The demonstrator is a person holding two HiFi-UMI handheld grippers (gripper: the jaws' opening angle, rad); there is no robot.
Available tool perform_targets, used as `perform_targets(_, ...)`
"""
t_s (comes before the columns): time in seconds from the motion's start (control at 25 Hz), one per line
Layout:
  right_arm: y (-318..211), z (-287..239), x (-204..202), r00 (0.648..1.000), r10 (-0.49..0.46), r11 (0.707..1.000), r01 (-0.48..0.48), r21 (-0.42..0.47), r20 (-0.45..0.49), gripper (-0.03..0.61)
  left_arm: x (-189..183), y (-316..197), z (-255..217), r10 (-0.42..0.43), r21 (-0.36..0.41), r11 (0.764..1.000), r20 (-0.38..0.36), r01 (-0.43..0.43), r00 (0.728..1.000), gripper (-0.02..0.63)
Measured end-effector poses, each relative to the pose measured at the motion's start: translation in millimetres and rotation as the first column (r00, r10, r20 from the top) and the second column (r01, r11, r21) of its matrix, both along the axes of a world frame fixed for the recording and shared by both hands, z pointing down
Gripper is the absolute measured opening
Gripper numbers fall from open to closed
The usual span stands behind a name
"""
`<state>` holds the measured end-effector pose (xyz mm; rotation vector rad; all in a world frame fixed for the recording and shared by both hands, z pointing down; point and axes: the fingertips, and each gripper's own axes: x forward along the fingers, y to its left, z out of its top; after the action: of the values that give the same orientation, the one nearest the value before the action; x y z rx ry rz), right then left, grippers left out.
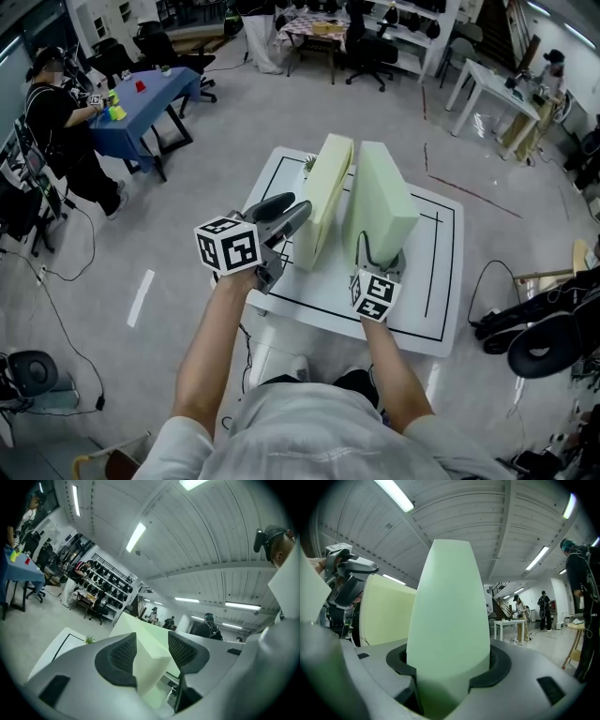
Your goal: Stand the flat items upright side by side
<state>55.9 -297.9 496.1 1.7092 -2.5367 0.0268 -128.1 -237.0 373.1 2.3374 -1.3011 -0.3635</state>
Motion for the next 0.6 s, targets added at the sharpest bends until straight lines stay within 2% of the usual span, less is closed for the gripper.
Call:
perform_targets(0.12,1.0,5.6,-15.8,1.0,-0.028,1.0,0.028,0.011,-0.002,0.313,7.5,-1.8,9.7,0.022,-0.022,1.0,0.023,-0.022,0.999,0.222)
perform_targets(0.28,11.8,21.5,-39.1,0.988,-0.152,0.987,0.152,-0.046,0.01,0.336,10.0,-3.6,11.1,0.022,-0.025,0.999,0.003,-0.022,1.0,0.222)
perform_targets(0.4,21.7,34.3,-57.5,0.963,-0.268,0.961,0.265,-0.083,-0.018,0.371,11.9,-3.4,11.2,0.041,-0.025,0.999,0.012,-0.04,0.999,0.221)
perform_targets(0.6,28.1,37.9,-82.7,0.896,-0.437,0.897,0.428,-0.108,-0.077,0.399,13.3,-2.6,15.1,0.067,-0.027,0.997,0.022,-0.067,0.998,0.221)
